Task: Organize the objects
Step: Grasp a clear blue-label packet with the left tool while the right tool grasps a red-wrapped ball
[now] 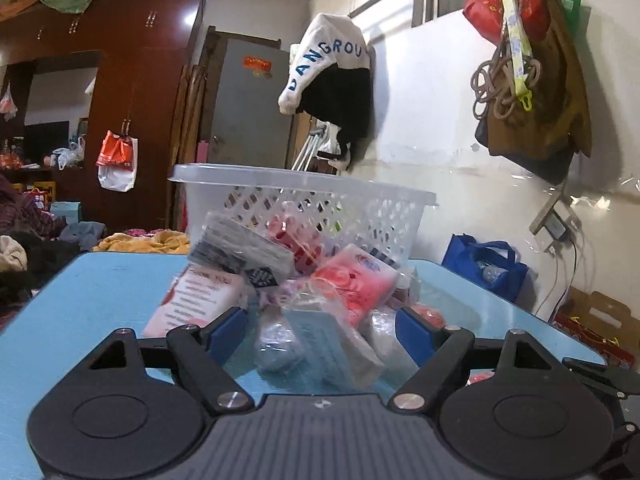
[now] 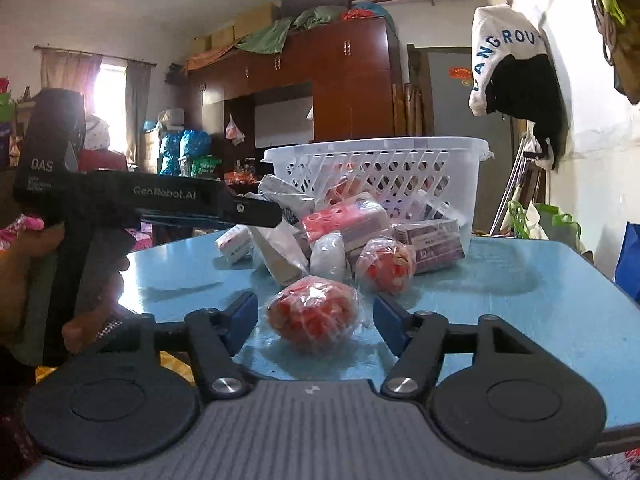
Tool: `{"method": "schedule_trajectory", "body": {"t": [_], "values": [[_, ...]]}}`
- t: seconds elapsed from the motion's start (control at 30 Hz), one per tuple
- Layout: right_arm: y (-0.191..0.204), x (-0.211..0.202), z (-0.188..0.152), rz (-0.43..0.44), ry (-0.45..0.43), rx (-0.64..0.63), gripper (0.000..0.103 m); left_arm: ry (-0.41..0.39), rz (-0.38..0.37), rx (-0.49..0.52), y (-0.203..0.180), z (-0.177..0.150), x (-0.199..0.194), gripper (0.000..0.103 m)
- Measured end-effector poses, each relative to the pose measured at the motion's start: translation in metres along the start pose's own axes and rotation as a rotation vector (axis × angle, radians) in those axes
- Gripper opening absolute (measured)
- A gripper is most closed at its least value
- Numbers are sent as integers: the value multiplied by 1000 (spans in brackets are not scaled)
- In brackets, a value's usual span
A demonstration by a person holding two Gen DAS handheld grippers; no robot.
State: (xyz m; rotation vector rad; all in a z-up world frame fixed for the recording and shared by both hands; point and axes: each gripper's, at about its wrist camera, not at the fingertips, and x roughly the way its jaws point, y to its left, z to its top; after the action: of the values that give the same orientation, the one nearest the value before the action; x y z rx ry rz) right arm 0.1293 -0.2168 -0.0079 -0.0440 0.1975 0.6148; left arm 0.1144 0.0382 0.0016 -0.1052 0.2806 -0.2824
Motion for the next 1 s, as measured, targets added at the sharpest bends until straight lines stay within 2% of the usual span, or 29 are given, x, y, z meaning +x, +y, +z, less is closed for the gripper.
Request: {"method": "schedule_trajectory", "body": {"t": [0.2,0.27,0.3,0.33,0.5,0.8,1.0], "values": [[3,-1,-3,-3,-6,-20,62,8,11,2,-8,-3,8,83],[2,-1,-3,0,-4,-20,62,4,20,4,-9,-4,10,68],[2,-1,-4,0,-4,-17,62,3,27,8,-9,-5,10,53],[1,-1,-4,1,-4,-15,61,6,30,8,-8,-5,11,47],[-2,-2,-3,3,-3,-5,61,-37,26,1,-5,-7,3,40],[-7,-7,3,-18,-24,-3,60,-113,11,-2,6,-6,-21,40],[-11,-8,6,-41,-38,-2,60,-136,6,-8,13,-5,-30,39]]}}
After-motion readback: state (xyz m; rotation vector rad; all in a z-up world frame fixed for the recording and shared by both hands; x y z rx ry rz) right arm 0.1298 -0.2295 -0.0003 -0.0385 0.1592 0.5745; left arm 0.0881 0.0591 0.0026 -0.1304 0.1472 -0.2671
